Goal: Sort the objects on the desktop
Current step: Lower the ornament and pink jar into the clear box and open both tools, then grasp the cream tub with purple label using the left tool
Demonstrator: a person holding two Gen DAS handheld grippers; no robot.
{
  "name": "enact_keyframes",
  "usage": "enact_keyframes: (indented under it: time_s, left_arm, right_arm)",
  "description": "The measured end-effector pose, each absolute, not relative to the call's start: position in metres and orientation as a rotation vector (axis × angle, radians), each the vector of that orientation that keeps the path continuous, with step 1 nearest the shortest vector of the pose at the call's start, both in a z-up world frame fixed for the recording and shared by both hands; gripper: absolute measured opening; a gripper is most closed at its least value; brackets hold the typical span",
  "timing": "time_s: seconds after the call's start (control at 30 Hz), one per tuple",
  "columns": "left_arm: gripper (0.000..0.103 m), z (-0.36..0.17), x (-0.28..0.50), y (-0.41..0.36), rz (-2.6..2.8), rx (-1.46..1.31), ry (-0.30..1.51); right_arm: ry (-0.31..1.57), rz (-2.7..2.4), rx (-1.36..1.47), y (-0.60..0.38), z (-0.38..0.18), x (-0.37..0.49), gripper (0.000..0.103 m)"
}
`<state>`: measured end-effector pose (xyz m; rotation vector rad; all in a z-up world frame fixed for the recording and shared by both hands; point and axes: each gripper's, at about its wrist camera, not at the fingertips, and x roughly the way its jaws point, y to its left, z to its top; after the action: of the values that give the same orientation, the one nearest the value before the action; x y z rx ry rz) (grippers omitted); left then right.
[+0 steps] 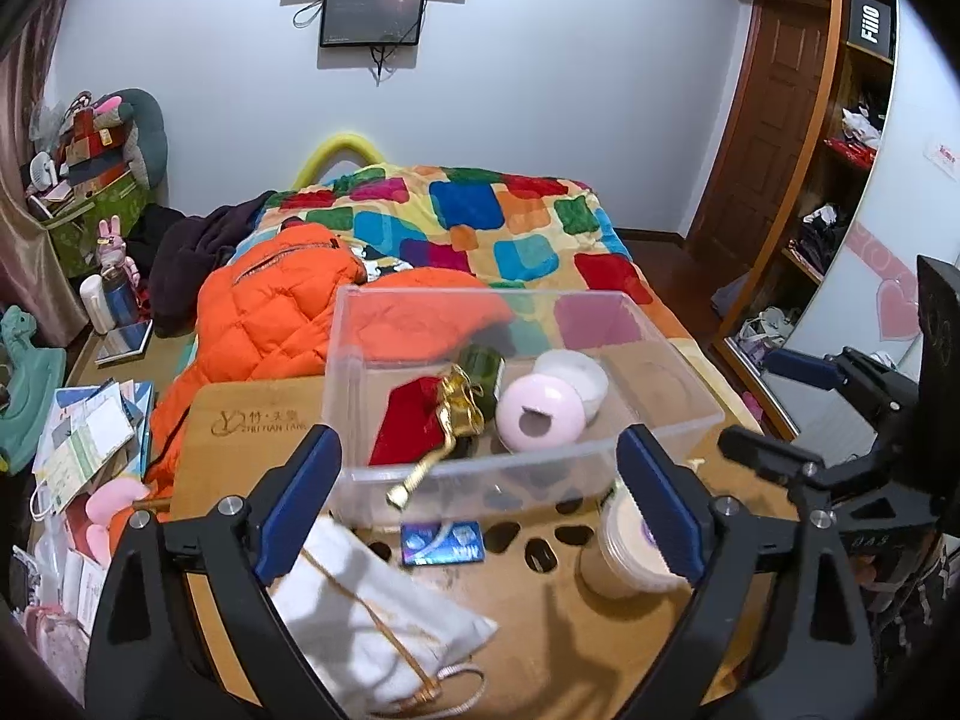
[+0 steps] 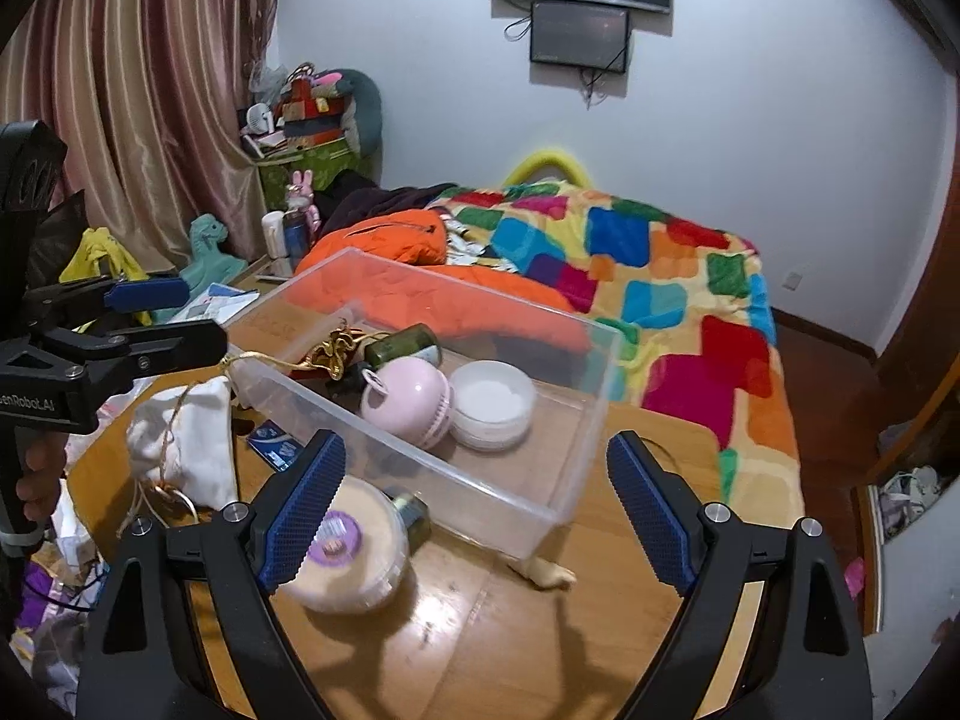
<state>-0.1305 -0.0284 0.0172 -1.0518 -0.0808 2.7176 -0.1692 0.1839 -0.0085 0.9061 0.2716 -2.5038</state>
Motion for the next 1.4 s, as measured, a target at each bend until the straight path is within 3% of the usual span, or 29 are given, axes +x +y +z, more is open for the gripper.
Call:
enact_keyframes:
  time_s: [1.03,1.23,1.4]
  left_arm:
    - [0.094,-0.061,-0.119,0.064,2.555,-1.215,-0.027]
    - [0.094,-0.07,-0.128,0.069,2.542,-1.222,-0.067]
    - [0.094,-0.073,-0.132,0.07,2.57,-1.217,-0.061]
  right_arm:
    - [0.224,-2.479,1.193,0.235,-0.1,-0.19,0.087]
    - [0.254,-2.441,1.179,0.228,-0.105,-0.199,0.085]
    - [0.259,-2.427,1.196,0.225,-0.108,-0.205,0.074]
